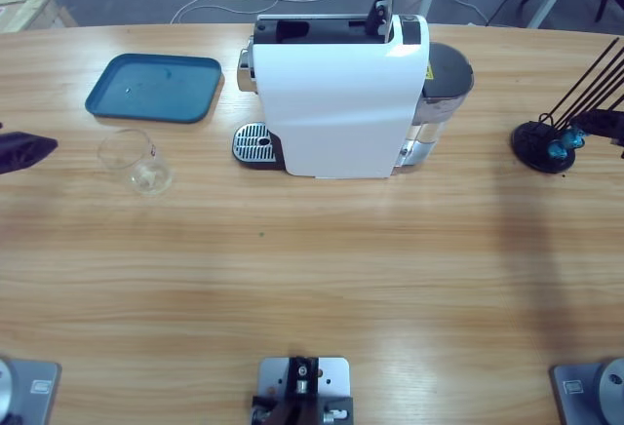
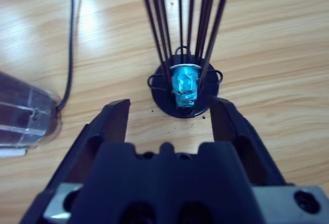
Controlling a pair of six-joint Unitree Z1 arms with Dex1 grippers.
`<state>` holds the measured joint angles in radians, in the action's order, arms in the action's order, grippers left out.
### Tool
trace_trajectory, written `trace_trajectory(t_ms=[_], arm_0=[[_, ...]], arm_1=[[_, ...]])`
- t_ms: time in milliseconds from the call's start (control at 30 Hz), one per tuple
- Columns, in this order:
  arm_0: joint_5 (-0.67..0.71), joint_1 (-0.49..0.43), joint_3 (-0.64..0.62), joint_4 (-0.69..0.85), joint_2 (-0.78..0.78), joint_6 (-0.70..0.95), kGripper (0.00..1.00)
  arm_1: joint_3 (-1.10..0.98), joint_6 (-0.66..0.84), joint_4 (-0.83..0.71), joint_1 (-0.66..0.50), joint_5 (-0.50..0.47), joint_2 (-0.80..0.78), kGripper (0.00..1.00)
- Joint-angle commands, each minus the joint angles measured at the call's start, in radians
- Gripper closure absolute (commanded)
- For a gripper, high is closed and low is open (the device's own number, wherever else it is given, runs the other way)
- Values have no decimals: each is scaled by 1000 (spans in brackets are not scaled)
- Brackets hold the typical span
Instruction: Pour coffee
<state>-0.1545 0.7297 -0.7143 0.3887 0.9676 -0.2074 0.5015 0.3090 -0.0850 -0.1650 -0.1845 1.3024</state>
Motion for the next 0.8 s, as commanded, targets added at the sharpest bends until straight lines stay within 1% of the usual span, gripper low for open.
trace_trajectory(t_ms=[33,133,233,367,800], arm_0=[[-36,-14,72,-49,-34,8,36],[-41,-14,79,-56,-43,8,39],[-42,-15,82,-62,-44,8,64],[-42,-15,84,-65,-45,8,64],[-43,-15,88,-70,-46,8,64]], arm_1=[[-18,-8,-53,42,-1,93,455],[-18,-8,-73,44,1,116,455],[-21,-8,-99,44,5,145,455],[-28,-8,-130,44,3,177,455],[-18,-7,-137,67,-15,209,455]])
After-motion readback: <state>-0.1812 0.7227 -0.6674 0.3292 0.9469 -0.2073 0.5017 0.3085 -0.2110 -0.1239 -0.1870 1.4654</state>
